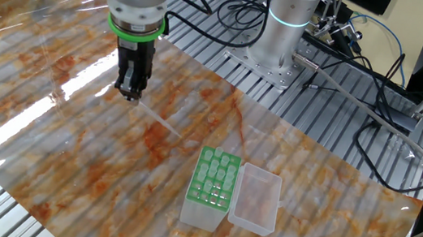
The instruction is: Insert a large pipette tip into the holder for large pipette tips
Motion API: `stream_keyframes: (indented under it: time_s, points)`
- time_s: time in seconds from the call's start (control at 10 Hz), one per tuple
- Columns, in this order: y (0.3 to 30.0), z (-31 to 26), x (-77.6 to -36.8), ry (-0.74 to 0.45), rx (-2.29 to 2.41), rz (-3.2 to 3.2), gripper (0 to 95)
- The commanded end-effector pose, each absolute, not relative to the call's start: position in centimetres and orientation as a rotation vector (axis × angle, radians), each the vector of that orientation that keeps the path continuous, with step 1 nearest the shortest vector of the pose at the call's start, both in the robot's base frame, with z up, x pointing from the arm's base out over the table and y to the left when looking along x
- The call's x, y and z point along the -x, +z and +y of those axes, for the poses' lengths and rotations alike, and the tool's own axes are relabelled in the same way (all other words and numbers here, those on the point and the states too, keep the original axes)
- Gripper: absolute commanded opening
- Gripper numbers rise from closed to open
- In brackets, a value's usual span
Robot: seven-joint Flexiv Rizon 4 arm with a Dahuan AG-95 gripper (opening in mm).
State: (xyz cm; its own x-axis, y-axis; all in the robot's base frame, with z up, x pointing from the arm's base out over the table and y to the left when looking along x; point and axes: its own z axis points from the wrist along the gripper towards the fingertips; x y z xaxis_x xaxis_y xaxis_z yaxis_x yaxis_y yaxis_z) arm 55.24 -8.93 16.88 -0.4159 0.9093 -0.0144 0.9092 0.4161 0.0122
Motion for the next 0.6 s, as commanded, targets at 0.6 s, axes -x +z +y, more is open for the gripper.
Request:
stream_keyframes:
  time_s: [0.6]
  points:
    - [16.93,-9.00,-55.11,0.002,-1.728,2.569,0.0]
